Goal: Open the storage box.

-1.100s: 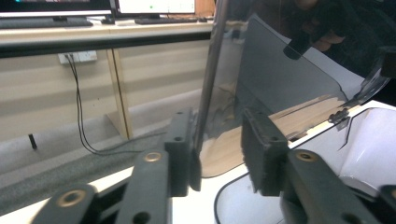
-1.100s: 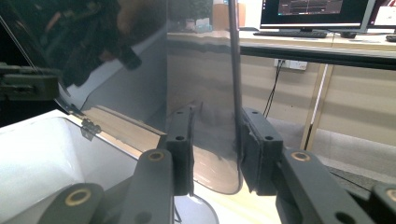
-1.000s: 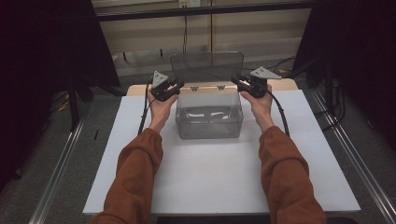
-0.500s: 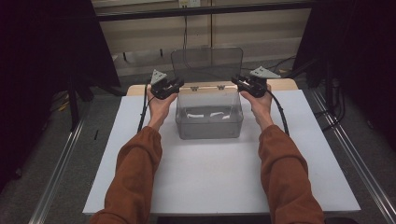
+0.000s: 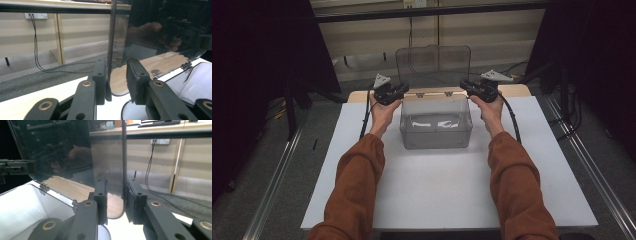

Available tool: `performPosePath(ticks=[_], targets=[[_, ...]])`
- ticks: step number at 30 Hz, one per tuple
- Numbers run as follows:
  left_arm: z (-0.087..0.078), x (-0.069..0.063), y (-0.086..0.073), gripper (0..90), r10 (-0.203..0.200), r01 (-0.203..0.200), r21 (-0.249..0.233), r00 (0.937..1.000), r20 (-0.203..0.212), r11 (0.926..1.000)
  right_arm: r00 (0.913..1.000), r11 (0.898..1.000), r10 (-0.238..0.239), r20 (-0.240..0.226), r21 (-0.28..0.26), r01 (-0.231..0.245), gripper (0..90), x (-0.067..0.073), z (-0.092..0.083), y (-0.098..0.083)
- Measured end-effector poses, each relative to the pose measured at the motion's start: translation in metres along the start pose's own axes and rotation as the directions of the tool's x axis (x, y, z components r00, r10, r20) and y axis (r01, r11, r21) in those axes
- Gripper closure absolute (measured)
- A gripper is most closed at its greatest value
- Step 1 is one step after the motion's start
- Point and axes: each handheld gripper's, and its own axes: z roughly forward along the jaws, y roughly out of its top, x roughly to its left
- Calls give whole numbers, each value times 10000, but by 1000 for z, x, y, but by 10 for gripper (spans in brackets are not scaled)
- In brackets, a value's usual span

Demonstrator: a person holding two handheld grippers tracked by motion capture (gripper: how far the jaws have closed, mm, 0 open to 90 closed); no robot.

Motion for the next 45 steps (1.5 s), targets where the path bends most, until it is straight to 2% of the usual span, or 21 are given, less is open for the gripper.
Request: performPosePath(ticks=[2, 4, 9, 18, 22, 29, 31, 32, 33, 34, 35, 36, 41, 45], targets=[[1, 1, 0, 713, 79, -78, 130, 10000, -11, 9999, 9998, 9996, 193, -61, 197, -191, 738, -3, 2, -1], [3, 2, 0, 711, -149, 149, 116, 9999, 3, 9998, 9995, 9993, 300, -74, 235, -299, 737, -3, 2, 0], [6, 7, 2, 722, -469, 467, 440, 9989, 40, 9979, 9981, 9972, 603, -137, 458, -596, 753, -7, 5, 0], [8, 9, 2, 713, -773, 765, 582, 9969, 112, 9954, 9917, 9900, 1282, -133, 607, -1272, 756, -11, 9, 1], [10, 7, 1, 685, -596, 598, 699, 9982, -44, 9958, 9890, 9870, 1481, -51, 640, -1475, 751, -11, 10, 0], [11, 9, 1, 682, -727, 725, 781, 9974, -9, 9943, 9853, 9824, 1701, 152, 754, -1707, 749, -10, 11, 1], [11, 9, 0, 676, -769, 765, 826, 9970, 11, 9936, 9825, 9796, 1853, 191, 761, -1862, 748, -10, 12, 1], [11, 9, 1, 673, -826, 821, 908, 9966, 18, 9925, 9749, 9719, 2222, 155, 761, -2228, 750, -11, 12, 0], [11, 9, 1, 670, -826, 821, 908, 9966, 18, 9925, 9749, 9719, 2222, 155, 761, -2228, 750, -11, 12, 0], [12, 9, 1, 666, -801, 797, 990, 9968, 0, 9919, 9694, 9660, 2449, 157, 813, -2454, 747, -12, 14, 0], [12, 10, 2, 666, -761, 757, 1101, 9971, -3, 9910, 9694, 9660, 2449, 157, 813, -2454, 747, -12, 14, 0], [12, 10, 3, 661, -765, 762, 1234, 9971, -20, 9894, 9646, 9606, 2626, 227, 882, -2636, 744, -13, 15, 0], [14, 10, 4, 655, -902, 898, 1336, 9959, -28, 9870, 9633, 9569, 2664, 322, 1114, -2684, 741, -13, 17, 3], [16, 9, 4, 616, -974, 984, 1560, 9951, -140, 9828, 9569, 9488, 2879, 380, 1243, -2904, 727, -13, 18, 2]])
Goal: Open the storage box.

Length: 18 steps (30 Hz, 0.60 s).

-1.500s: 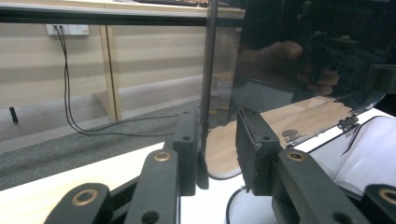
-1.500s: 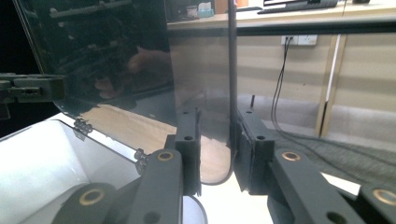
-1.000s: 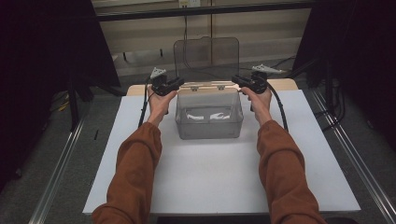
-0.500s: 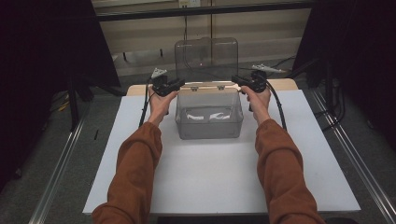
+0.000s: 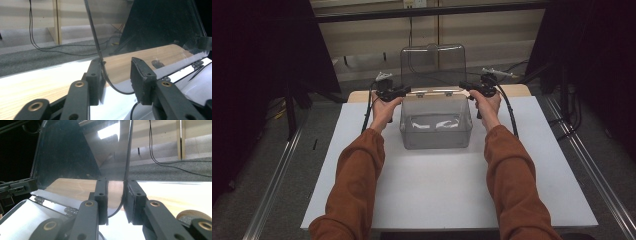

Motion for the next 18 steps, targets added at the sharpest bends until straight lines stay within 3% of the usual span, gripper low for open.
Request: performPosePath(ticks=[18], targets=[[3, 4, -1, 582, -416, 415, 286, 9991, 26, 9987, 9972, 9967, 742, -51, 319, -740, 714, -6, 4, -2]])
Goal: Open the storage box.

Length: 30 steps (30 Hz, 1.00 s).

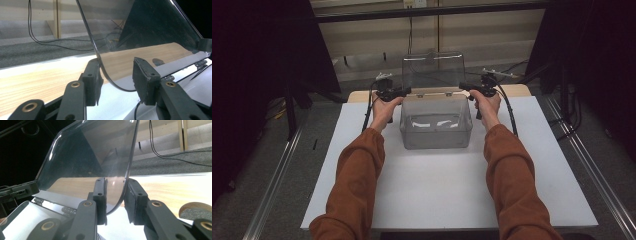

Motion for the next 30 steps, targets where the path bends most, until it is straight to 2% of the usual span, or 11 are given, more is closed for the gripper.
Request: performPosePath(ticks=[6, 12, 14, 30], targets=[[0, 0, 0, 567, -9, 9, 63, 10000, 18, 10000, 10000, 10000, 68, 60, 28, -68, 709, 1, 0, 0], [1, 1, -1, 552, -319, 318, 158, 9995, 76, 9994, 9996, 9998, 156, 216, 76, -158, 704, 2, 1, -1], [1, 2, -1, 550, -401, 398, 194, 9991, 125, 9990, 9990, 9993, 360, 280, 24, -361, 705, 2, 2, -1], [1, 3, -2, 515, -334, 333, 198, 9994, 3, 9992, 9970, 9967, 764, 126, 279, -767, 678, -2, 3, -4]])
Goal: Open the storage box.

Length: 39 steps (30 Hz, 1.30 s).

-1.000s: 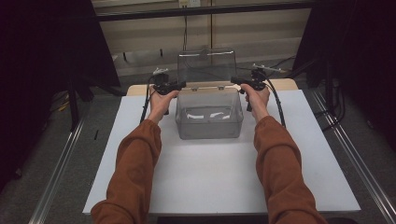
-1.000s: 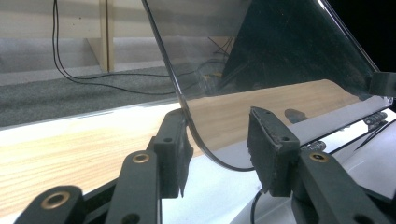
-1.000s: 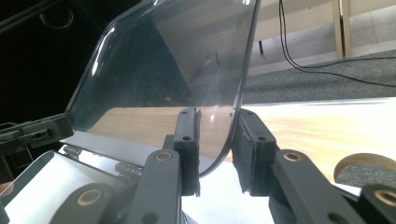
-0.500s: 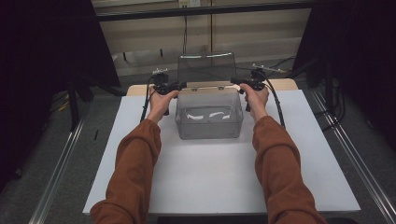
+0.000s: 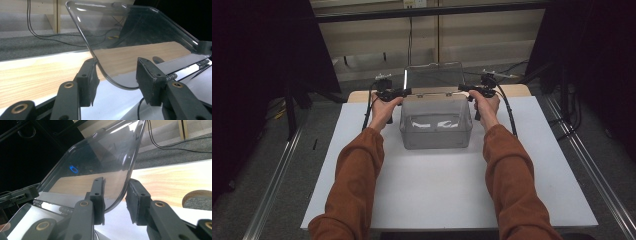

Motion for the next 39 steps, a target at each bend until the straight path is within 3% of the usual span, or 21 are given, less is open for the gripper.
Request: performPosePath(ticks=[15, 19, 21, 22, 23, 27, 31, 39], targets=[[0, 0, -1, 513, -58, 58, 14, 10000, 10, 10000, 9993, 9997, 206, 302, 144, -210, 635, 1, 0, 1], [0, 1, -2, 508, -70, 70, 39, 10000, 58, 10000, 9984, 9999, -25, 569, 149, 16, 631, 1, -1, 1], [1, 1, -3, 561, -89, 90, -34, 9996, 254, 10000, 9973, 9997, -88, 731, 225, 72, 655, 0, -2, 1], [2, 0, -4, 557, 92, -92, 56, 10000, 16, 9999, 9976, 9997, -135, 680, 189, 122, 662, -1, -3, 1], [2, 0, -4, 510, 31, -31, -15, 10000, -56, 10000, 9984, 10000, -21, 567, 96, 16, 645, -1, -4, 2], [3, 2, -5, 433, -36, 36, 4, 9996, -277, 10000, 9976, 9990, -412, 565, -129, 420, 633, 7, -1, 1], [2, 2, -5, 388, 228, -232, -107, 9990, -376, 9997, 9945, 9954, -823, 644, -434, 851, 575, 12, 2, 1], [-1, 1, -4, 256, 562, -586, -393, 9966, -606, 9975, 9812, 9836, -1756, 805, -262, 1782, 440, 13, -4, 0]])
